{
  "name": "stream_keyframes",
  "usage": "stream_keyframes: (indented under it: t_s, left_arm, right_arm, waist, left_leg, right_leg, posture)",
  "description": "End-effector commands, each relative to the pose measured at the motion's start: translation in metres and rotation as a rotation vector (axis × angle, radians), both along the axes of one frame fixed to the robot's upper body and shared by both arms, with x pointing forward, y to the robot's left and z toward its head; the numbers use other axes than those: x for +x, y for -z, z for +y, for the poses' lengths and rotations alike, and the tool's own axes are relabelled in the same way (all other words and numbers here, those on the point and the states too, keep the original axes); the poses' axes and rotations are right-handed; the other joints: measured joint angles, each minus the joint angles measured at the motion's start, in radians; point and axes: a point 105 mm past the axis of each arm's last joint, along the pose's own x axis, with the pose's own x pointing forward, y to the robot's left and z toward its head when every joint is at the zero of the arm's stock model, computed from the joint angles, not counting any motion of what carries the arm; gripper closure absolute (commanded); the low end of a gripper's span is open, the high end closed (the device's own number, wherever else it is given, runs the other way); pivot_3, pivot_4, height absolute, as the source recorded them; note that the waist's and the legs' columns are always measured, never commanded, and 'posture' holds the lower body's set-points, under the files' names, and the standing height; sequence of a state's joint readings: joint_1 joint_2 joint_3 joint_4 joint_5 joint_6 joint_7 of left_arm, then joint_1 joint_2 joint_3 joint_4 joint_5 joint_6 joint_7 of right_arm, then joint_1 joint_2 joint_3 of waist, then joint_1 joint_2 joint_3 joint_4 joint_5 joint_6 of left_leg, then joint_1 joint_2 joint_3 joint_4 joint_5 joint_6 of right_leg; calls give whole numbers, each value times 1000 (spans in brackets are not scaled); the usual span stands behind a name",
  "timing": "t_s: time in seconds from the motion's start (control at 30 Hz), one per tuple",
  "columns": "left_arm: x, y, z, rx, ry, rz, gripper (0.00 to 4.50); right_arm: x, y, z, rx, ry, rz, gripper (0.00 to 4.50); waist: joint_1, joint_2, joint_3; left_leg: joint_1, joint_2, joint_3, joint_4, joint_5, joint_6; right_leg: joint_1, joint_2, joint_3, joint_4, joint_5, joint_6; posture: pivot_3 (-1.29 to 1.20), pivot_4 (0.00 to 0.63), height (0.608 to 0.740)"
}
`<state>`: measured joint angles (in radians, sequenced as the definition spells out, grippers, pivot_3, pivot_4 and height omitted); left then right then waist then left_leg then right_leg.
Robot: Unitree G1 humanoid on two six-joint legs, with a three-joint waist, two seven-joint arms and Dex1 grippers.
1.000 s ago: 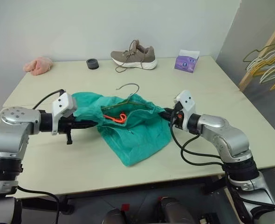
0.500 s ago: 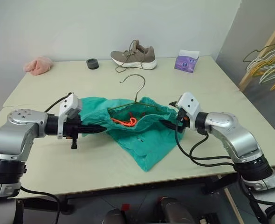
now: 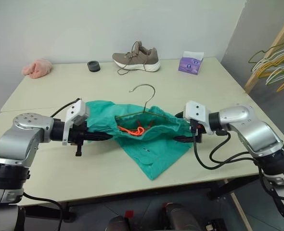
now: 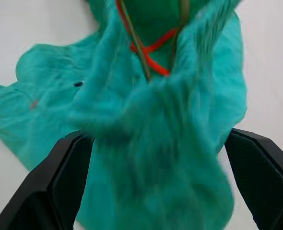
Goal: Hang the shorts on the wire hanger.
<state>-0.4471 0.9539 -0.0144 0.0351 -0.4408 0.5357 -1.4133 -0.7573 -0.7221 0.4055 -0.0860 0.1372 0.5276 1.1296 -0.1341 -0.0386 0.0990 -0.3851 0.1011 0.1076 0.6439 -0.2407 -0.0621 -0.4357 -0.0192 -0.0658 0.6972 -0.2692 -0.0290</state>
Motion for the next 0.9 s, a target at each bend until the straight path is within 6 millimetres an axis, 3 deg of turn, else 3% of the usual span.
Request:
stream_keyframes:
  t_s: [0.03,0.1,0.47,0.5,0.7,0.8,0.9]
  left_arm:
    - [-1,-13,-9,5,58,-61,4500]
    - [-3,-12,-10,5,65,-61,4500]
    - [-4,-13,-13,-26,59,-25,4500]
    - [-3,-14,-13,-29,53,-22,4500]
    - [11,-17,-5,-48,-23,-48,2828]
    - [18,-19,10,-33,-88,-86,1895]
    - [42,-34,40,-54,-271,-228,1027]
  right_arm:
    - [5,-6,8,-33,-47,-12,261]
    - [6,-4,11,-46,-60,5,700]
    - [4,2,11,-83,-96,23,4470]
    - [3,1,10,-83,-96,22,4470]
    - [-2,-1,3,-70,-86,38,4500]
    - [-5,-1,-2,-51,-62,61,4500]
    - [-8,3,-13,-10,17,114,4500]
  waist:
    - [-2,0,0]
    - [-5,0,0]
    - [-5,0,0]
    - [-5,0,0]
    - [-5,0,0]
    - [-7,0,0]
    - [-7,0,0]
  left_leg:
    - [0,0,0,0,0,0]
    - [0,0,0,0,0,0]
    - [0,0,0,0,0,0]
    - [0,0,0,0,0,0]
    - [0,0,0,1,0,0]
    - [0,0,0,1,0,0]
    - [0,0,0,0,0,0]
  right_leg:
    - [0,0,0,0,0,0]
    - [0,0,0,0,0,0]
    - [0,0,0,0,0,0]
    - [0,0,0,0,0,0]
    - [0,0,0,0,0,0]
    - [0,0,0,0,0,0]
    - [0,0,0,0,0,0]
  posture:
    - [-165,75,740]
    - [-164,74,740]
    - [-166,71,740]
    - [-168,70,740]
    - [-182,72,740]
    - [-185,72,740]
    - [-184,72,740]
